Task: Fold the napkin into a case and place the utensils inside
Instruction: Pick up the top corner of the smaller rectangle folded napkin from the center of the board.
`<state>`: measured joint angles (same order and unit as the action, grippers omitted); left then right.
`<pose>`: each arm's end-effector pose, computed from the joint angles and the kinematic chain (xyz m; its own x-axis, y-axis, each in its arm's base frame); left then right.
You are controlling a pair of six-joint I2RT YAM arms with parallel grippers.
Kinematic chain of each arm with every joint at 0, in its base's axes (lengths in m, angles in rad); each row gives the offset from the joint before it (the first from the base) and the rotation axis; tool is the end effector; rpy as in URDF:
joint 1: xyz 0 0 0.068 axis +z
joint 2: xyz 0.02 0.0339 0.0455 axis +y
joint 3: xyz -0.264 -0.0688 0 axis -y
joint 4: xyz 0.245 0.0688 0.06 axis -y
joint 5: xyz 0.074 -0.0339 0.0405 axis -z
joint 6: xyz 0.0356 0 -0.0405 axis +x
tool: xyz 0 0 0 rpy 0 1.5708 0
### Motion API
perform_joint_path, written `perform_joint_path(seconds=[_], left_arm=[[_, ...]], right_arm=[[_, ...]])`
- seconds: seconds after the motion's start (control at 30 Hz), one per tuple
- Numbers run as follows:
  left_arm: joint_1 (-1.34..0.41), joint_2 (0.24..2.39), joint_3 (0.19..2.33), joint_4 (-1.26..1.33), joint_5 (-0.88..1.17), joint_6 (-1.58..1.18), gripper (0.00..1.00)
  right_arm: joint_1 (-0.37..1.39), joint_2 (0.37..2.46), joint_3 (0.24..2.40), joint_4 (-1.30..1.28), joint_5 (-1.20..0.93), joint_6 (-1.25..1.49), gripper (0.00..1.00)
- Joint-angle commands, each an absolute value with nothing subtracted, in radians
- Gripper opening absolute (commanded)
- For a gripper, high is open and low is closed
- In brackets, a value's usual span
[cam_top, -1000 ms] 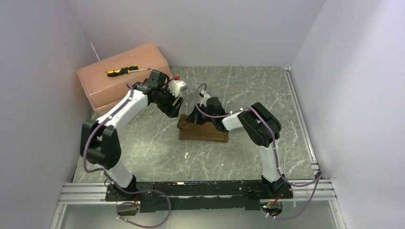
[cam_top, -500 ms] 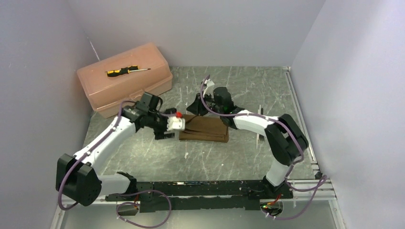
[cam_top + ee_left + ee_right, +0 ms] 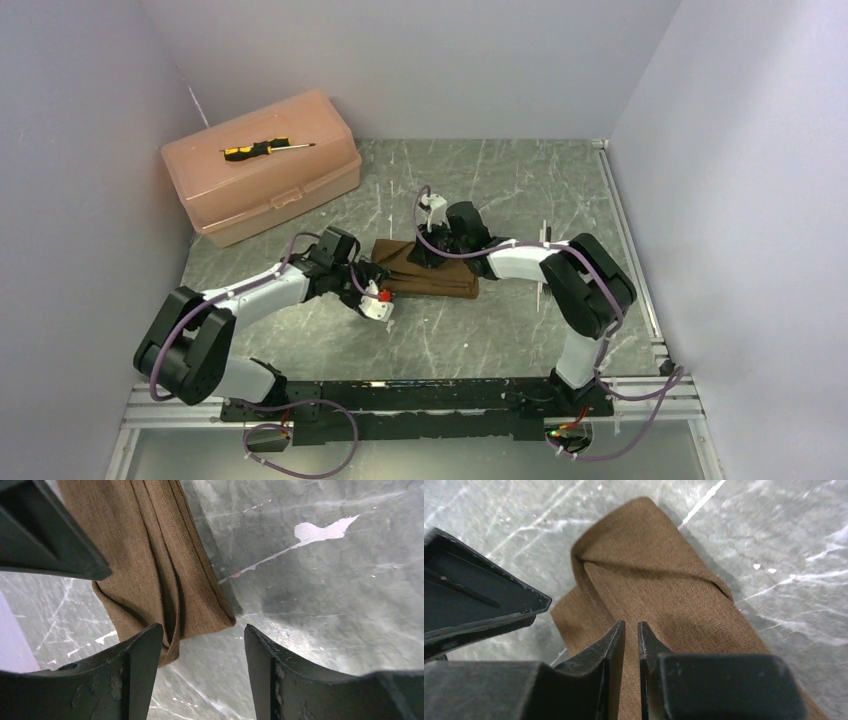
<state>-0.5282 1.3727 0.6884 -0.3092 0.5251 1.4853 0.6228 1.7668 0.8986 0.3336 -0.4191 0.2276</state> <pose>0.2095 -0.1429 0.1761 0.6081 0.6433 -0.4651 0.7785 -0.3687 0.5079 0.2898 0.2259 0.1700 -0.5876 -0.1682 -0.7915 -0.7028 0.5909 0.3961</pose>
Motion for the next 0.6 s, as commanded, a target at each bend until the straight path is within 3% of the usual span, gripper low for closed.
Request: perform_joint_path(seconds=[0.0, 0.43, 0.57], left_arm=[[-0.531, 1.412, 0.662, -0.172, 0.548, 1.625, 0.66], [-0.532, 1.559, 0.638, -0.083, 0.49, 1.715, 0.64], [-0.535, 1.571, 0.648, -0.044, 0.485, 1.655, 0.56]], right_arm=[[0.622, 1.811, 0.929, 0.387, -0.437, 0.218, 0.18], [0.622, 1.881, 0.881, 0.461, -0.418, 0.253, 0.08], [0.623, 1.874, 0.858, 0.468, -0.409, 0.24, 0.03]])
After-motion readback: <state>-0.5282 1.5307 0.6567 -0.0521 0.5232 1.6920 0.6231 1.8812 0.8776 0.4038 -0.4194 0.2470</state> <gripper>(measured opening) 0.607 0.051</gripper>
